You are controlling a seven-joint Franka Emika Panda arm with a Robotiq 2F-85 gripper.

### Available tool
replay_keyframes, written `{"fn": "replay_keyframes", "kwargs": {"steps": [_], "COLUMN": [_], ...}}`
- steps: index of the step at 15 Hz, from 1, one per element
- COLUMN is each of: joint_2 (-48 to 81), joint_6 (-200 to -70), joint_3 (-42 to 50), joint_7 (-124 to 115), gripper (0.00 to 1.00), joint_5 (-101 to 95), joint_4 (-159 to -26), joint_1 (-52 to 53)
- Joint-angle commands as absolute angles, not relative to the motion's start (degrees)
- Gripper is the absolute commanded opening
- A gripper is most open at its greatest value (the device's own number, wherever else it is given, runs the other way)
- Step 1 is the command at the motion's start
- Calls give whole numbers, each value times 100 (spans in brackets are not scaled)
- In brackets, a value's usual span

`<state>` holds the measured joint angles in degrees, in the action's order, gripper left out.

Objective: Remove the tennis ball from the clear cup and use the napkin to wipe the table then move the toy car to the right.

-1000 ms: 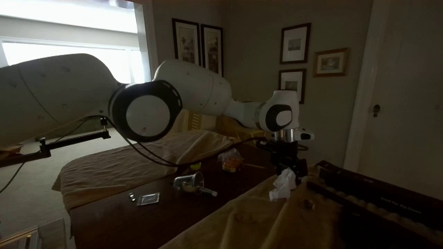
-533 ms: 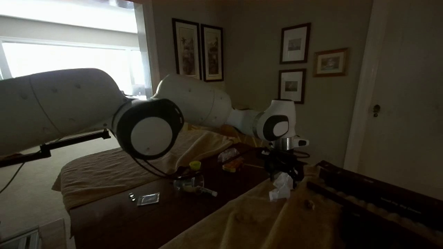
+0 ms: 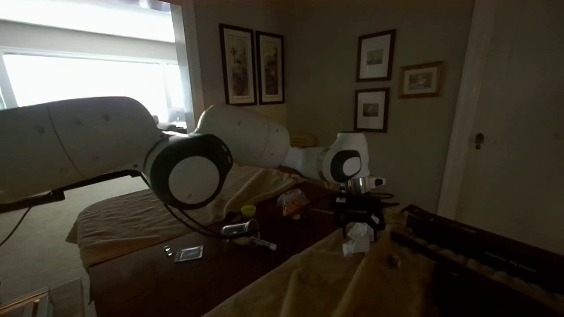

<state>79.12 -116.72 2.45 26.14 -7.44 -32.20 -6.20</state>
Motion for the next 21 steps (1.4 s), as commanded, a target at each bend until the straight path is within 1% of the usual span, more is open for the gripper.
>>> {"fn": "replay_keyframes", "kwargs": {"steps": [1,9,10,13,14,16,17,20,21], "joint_2": [7876,7845,7896,7995,8017,8060,8070,8023,7982], "joint_6": [-11705,-13239,-13353,-13496,-13463,-13403,-13380,-13241,-13160], "joint_3": [322,39,-106,-586,-712,-913,-996,-1049,-1020], "joint_7": [2451,2772,2869,3253,3374,3578,3649,3615,3536], "gripper": [100,99,79,62,53,40,32,12,4], "joint_5": [-797,-560,-462,-217,-178,-154,-163,-268,-300], "joint_4": [-3306,-3301,-3311,-3359,-3358,-3347,-3346,-3378,-3401], "joint_1": [-572,-886,-952,-1106,-1130,-1169,-1184,-1162,-1140]}}
